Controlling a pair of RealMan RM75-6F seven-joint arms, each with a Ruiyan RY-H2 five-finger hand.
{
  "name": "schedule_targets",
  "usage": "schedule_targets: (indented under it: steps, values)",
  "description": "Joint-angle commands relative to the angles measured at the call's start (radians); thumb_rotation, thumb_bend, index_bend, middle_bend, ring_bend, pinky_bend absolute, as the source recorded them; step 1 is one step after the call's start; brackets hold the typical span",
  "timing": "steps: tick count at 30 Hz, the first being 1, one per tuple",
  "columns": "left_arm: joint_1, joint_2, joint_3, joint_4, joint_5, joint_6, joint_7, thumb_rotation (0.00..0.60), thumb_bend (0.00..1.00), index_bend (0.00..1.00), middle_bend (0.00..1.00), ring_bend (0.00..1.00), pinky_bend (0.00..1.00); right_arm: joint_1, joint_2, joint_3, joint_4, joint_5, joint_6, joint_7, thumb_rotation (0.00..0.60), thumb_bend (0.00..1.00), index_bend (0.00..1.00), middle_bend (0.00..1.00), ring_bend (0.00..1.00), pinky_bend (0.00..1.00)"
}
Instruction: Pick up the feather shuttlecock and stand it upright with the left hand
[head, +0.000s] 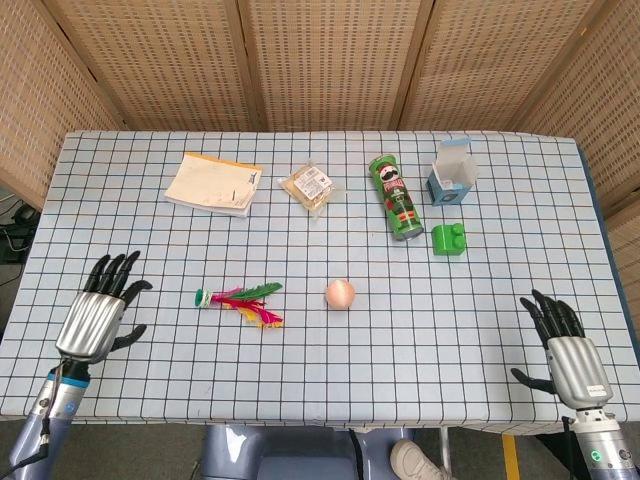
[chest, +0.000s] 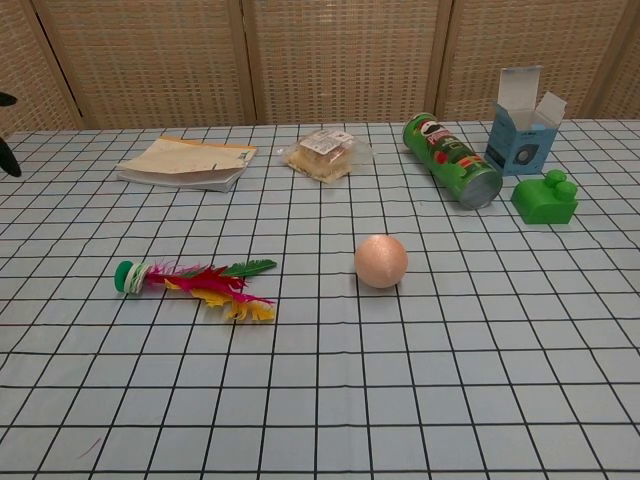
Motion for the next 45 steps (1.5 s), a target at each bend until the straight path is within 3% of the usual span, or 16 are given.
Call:
schedule_targets:
  steps: [1, 7, 21, 34, 45]
  values:
    - [-0.058, -0.041, -0.019, -0.032, -0.029, -0.074, 0.069, 0.600, 0.30, 0.41, 0.00, 0.00, 0.00, 0.000, 0.001, 0.001, 0.001, 0.004, -0.002, 0.006, 0.600, 0.04, 0.00, 0.00, 0.00, 0.00]
    - [-0.128, -0.133, -0.041, -0.014, -0.102, -0.158, 0.178, 0.600, 0.31, 0.44, 0.00, 0.00, 0.00, 0.001, 0.005, 0.006, 0.003, 0.010, -0.004, 0.022, 0.600, 0.04, 0.00, 0.00, 0.00, 0.00]
    - [-0.256, -0.369, -0.064, 0.090, -0.269, -0.233, 0.413, 0.600, 0.32, 0.47, 0.00, 0.00, 0.00, 0.003, 0.016, 0.012, 0.002, 0.020, -0.010, 0.060, 0.600, 0.04, 0.00, 0.00, 0.00, 0.00]
    - [-0.331, -0.508, -0.071, 0.210, -0.341, -0.235, 0.482, 0.600, 0.33, 0.47, 0.00, 0.00, 0.00, 0.005, 0.021, 0.013, 0.004, 0.024, -0.017, 0.084, 0.600, 0.04, 0.00, 0.00, 0.00, 0.00]
    - [-0.372, -0.590, -0.064, 0.295, -0.352, -0.224, 0.501, 0.600, 0.34, 0.54, 0.00, 0.00, 0.00, 0.004, 0.026, 0.014, 0.007, 0.025, -0.017, 0.107, 0.600, 0.04, 0.00, 0.00, 0.00, 0.00]
